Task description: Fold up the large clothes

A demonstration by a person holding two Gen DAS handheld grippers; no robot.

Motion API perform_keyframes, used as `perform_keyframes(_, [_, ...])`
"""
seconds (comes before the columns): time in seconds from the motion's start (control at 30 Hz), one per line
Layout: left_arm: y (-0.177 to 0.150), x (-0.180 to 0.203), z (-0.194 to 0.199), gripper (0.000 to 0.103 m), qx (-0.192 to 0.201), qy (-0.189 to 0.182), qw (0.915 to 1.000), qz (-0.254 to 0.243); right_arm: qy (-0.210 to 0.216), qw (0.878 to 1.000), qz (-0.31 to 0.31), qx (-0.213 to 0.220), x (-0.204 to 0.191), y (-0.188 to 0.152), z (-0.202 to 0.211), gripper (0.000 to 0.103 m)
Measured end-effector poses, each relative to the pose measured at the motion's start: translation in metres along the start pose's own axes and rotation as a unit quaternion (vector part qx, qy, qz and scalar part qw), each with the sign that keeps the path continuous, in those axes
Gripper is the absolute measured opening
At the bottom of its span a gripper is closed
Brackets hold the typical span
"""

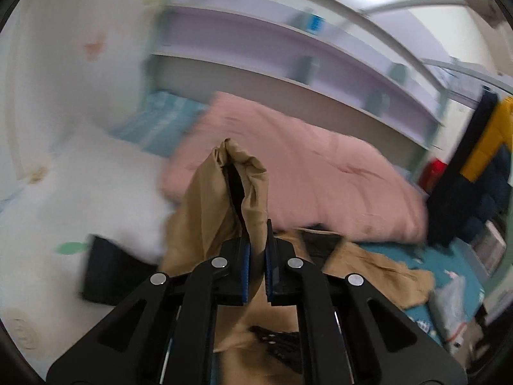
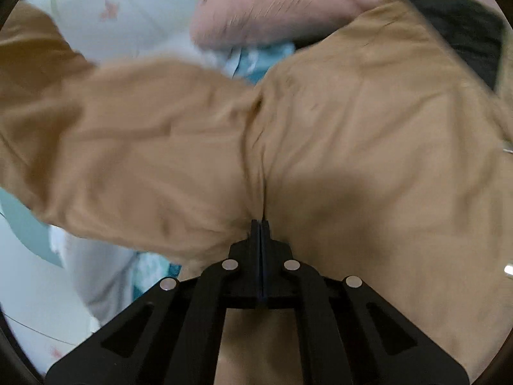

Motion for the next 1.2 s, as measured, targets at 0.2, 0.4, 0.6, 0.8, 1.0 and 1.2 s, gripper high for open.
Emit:
perform_keyframes(0.2, [-0.030, 0.108, -0.062, 0.007, -0.033, -0.074, 0.9966, -0.017, -0.063, 0.996, -0.014, 0.062, 0.078, 0.019, 0.113, 0.001])
perform_keyframes(0.4, [-0.096, 0.204, -0.137, 0.007, -0.107, -0.123, 0.9866, -0.010, -0.165, 0.980, -0.020, 0.110, 0.165, 0.016, 0.222, 0.001])
perform_keyframes(0.6, [-0.198, 0.265, -0.200, 0.007, -0.211, -0.122, 0.9693, -0.033, -0.277, 0.946, -0.063, 0.155, 0.265, 0.008, 0.319, 0.004])
perform_keyframes(0.8, [-0.274, 0.267, -0.227, 0.008, -0.291, -0.091, 0.9500, -0.068, -0.326, 0.920, -0.113, 0.187, 0.336, 0.008, 0.379, 0.004])
perform_keyframes(1.0, [-0.295, 0.280, -0.232, 0.060, -0.319, -0.106, 0.9398, -0.058, -0.348, 0.903, -0.140, 0.210, 0.381, 0.023, 0.417, 0.005])
perform_keyframes(1.2, [-0.262, 0.311, -0.216, 0.076, -0.260, -0.140, 0.9531, -0.068, -0.366, 0.893, -0.163, 0.206, 0.425, 0.047, 0.423, 0.012])
Point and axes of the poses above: each gripper's, at about its wrist camera, not at the fingertips, and z roughly against the way its jaws point, x to its right, y to its top, the point moved 10 cm from there along -z, roughly the way its jaws point, and after that the axes turned 11 degrees about x, right-handed, at the moved point
